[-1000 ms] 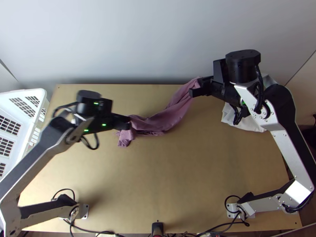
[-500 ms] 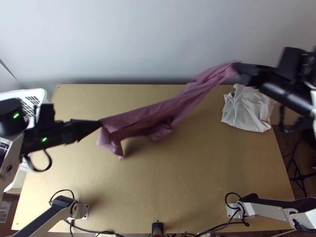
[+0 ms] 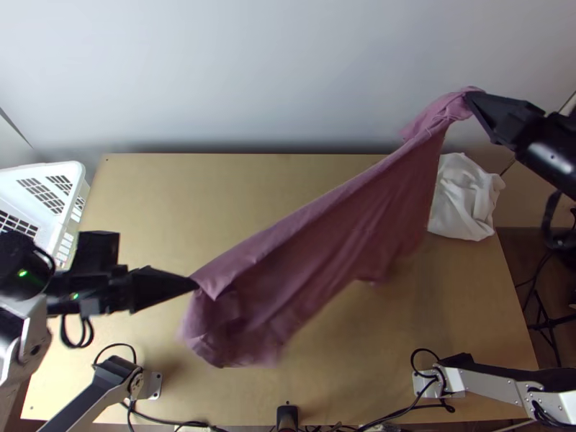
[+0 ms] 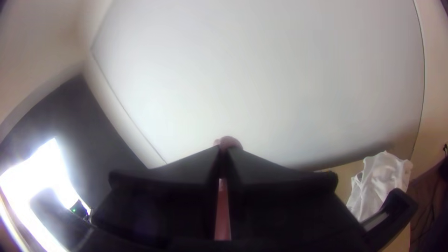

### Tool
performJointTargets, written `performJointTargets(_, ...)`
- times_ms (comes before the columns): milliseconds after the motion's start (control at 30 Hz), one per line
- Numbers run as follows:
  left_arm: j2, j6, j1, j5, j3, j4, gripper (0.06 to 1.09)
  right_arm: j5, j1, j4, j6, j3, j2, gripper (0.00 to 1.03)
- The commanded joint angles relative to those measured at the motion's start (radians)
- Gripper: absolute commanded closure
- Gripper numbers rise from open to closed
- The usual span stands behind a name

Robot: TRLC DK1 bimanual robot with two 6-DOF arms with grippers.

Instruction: Fold the t-shirt

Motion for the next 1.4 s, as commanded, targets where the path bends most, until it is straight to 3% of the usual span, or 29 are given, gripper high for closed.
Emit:
performJointTargets(0,0.051,-0.115,0.169,0.029,-0.231,0.284,1.05,-0.006,-0.040,0.064,0.013,-0.123,0.048,1.00)
performJointTargets(167,0.102,-0.068,0.235,0.032,-0.314,0.333,1.05,-0.006,-0.036,0.084,0.010,-0.160,0.043,1.00)
performJointTargets(200,0.088,-0.060,0.244,0.037,-0.320,0.333,0.97,-0.006,-0.037,0.084,0.010,-0.158,0.037,1.00)
performJointTargets(233,0.066,-0.056,0.251,0.041,-0.325,0.333,0.80,-0.006,-0.037,0.084,0.007,-0.158,0.028,1.00)
performJointTargets(333,0.002,-0.056,0.251,0.115,-0.329,0.329,0.13,-0.006,-0.039,0.084,0.004,-0.186,0.000,1.00)
performJointTargets(367,-0.015,-0.056,0.251,0.132,-0.331,0.329,0.10,-0.006,-0.037,0.086,0.002,-0.200,-0.009,1.00)
performJointTargets(600,-0.076,-0.056,0.131,0.129,-0.402,0.333,0.10,-0.006,-0.016,0.130,-0.006,-0.307,-0.058,1.00)
performJointTargets(800,-0.030,0.010,-0.047,-0.054,-0.449,0.329,0.10,-0.006,-0.005,0.135,-0.003,-0.350,-0.082,1.00)
performJointTargets(933,0.077,0.115,-0.205,-0.207,-0.446,0.310,0.10,-0.006,0.000,0.137,-0.006,-0.378,-0.102,1.00)
performJointTargets(1200,0.533,0.421,-0.386,-0.466,-0.227,0.192,0.10,-0.006,0.000,0.137,-0.009,-0.451,-0.158,1.00)
performJointTargets(1367,0.778,0.420,-0.418,-0.551,-0.082,0.192,0.10,-0.006,-0.006,0.140,-0.006,-0.453,-0.173,1.00)
